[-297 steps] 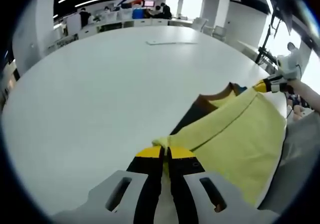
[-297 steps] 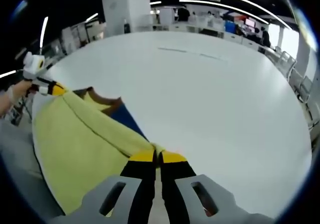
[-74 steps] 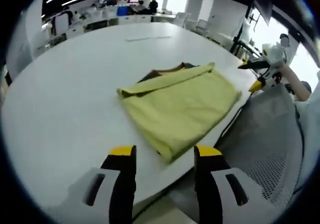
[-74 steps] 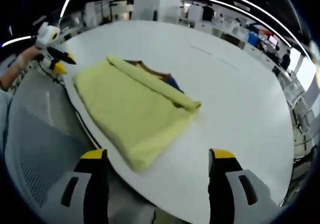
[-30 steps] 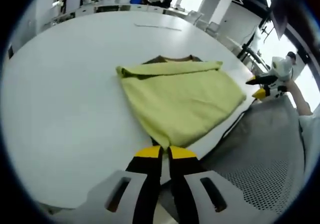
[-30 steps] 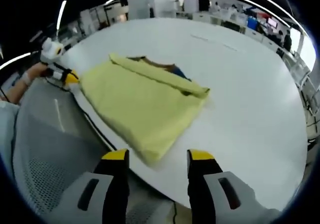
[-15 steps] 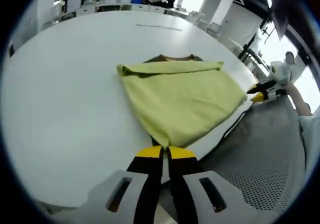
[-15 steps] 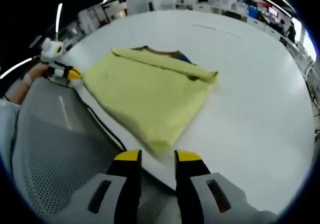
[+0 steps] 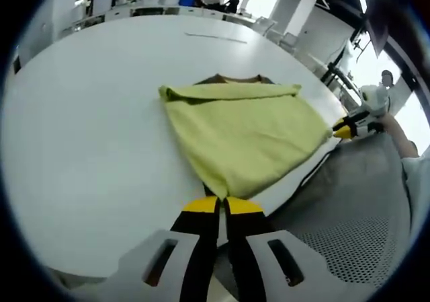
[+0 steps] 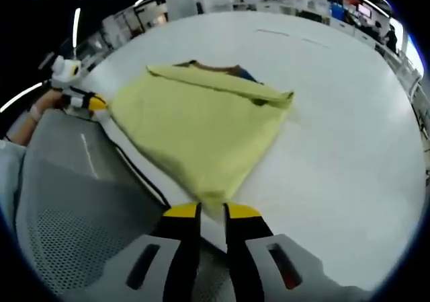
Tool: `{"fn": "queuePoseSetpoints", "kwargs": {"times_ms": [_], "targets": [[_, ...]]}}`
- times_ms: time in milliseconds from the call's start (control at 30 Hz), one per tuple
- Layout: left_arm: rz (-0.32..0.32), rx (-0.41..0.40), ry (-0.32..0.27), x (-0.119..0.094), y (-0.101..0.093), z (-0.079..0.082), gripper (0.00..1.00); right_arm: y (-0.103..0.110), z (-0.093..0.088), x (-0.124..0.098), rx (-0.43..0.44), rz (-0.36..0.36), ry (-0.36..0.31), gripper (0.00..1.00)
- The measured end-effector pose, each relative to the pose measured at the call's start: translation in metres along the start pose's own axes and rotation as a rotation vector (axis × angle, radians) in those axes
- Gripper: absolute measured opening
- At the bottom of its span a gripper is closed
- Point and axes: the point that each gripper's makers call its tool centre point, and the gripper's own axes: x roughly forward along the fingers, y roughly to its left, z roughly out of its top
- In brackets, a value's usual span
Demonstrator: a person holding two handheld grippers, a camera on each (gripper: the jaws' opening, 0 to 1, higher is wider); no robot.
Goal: Fold the garment on the visible template until the final outline fits inside the template.
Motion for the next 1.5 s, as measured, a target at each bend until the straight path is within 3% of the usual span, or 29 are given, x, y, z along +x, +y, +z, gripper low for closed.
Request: {"fn": "queuePoseSetpoints", "kwargs": {"times_ms": [333,600,933,1367,1500], "targets": [[0.005,0.008,0.015,0.001,-0.001,-0.001,0.0,-0.002,0.0,-0.001,0.007,-0.007,-0.006,0.02],[0.034,0.032,0.012,-0.002,0.003,0.001,0.0,-0.007,0.001,-0.004,-0.018,-0.023,-0.008,0.02],[0.036,0.038,0.001,-0.01,0.007,0.011,0.0,-0.016,0.015,-0.016,-0.049,-0.044,-0.04,0.01],[0.035,0.181,-0.003,-0.03,0.009,0.055,0.0,-0.017,0.059,-0.042,-0.195,-0.081,-0.108,0.01],[0.009,0.298,0.025,-0.036,0.005,0.062,0.0,-0.015,0.072,-0.055,-0.241,-0.097,-0.142,0.01]]}}
